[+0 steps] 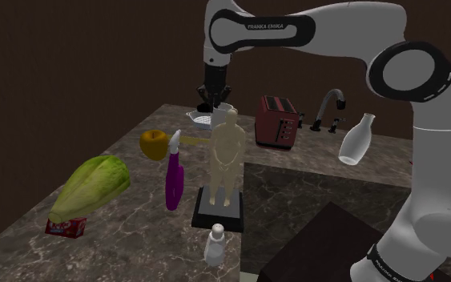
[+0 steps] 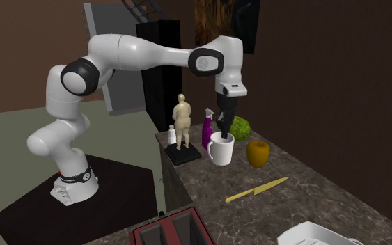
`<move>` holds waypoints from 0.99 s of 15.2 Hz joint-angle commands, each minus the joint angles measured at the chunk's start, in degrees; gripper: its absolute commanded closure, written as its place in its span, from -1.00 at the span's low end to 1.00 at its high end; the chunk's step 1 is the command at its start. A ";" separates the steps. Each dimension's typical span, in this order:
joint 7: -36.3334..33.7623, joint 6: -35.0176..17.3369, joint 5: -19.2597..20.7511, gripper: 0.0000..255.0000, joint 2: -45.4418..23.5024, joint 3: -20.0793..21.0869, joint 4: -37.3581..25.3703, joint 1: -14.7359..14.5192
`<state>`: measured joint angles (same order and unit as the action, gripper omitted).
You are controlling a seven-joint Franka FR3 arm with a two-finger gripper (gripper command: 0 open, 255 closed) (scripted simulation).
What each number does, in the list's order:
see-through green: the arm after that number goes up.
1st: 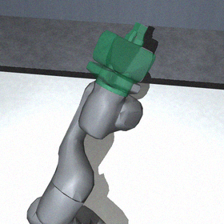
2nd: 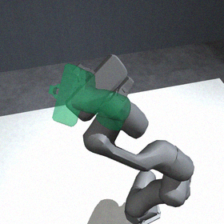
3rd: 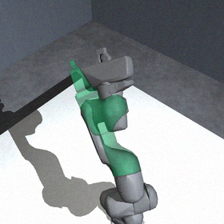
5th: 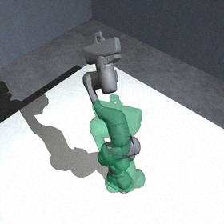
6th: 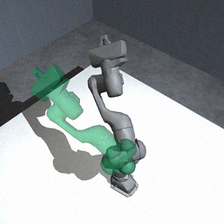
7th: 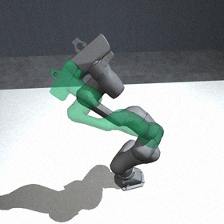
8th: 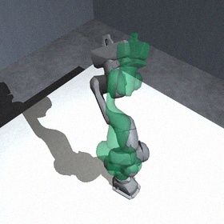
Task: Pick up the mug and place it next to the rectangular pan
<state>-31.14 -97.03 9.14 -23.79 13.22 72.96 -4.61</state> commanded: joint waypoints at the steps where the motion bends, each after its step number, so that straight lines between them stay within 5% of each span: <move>1: 2.46 -0.35 -0.26 1.00 -0.19 -0.65 -0.08 1.75; 9: 11.70 1.09 -0.92 1.00 -3.98 -3.19 -6.05 8.01; 15: 18.41 4.55 -1.13 1.00 -10.42 -4.88 -16.44 12.20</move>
<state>-14.00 -93.09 8.08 -33.30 8.60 58.16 6.79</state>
